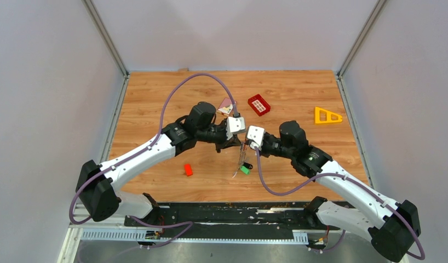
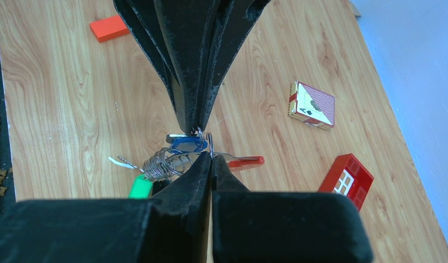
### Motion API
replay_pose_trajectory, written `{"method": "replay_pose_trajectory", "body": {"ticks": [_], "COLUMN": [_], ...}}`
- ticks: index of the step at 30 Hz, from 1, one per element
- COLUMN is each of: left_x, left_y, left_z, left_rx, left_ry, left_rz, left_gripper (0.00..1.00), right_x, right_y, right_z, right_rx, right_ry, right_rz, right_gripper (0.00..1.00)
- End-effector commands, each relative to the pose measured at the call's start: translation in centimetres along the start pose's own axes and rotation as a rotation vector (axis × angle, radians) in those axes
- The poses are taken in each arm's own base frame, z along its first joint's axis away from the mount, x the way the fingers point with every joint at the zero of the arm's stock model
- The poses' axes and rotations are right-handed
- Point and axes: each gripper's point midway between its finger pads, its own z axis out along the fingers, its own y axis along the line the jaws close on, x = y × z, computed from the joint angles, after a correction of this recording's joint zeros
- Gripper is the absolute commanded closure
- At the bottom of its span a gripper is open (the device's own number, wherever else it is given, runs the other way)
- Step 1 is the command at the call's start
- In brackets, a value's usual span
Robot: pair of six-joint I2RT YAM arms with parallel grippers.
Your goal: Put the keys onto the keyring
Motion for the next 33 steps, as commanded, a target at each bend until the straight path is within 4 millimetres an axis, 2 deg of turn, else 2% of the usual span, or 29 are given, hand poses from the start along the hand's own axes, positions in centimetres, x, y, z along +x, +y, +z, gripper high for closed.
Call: {"method": "replay_pose_trajectory", "body": {"ticks": [1,25,33], "left_x": [-2.4,-2.5,-2.5], "left_y": [0.4,1.3,1.4], "left_z": [-0.3,0.1,-0.4], "left_rx": [-0.022,-0.050,-0.064], "left_ry": [-0.058,-0.043,-0.042], "left_rz": [0.003,0.003,0.013], "left_gripper": [1.00,1.00,1.00], "right_x": [-1.5,-1.8,-1.8], "right_y": [-0.7,-0.2,-0.2], "right_z": [-0.1,-0.3,-0.3], "right_rx": [0.022,-0.007,-0.005], "right_ry": [-0.043,-0.058,-0.056], "right_rz": [-0.014,-0.023,-0.024], "right_gripper": [1.00,1.00,1.00]}}
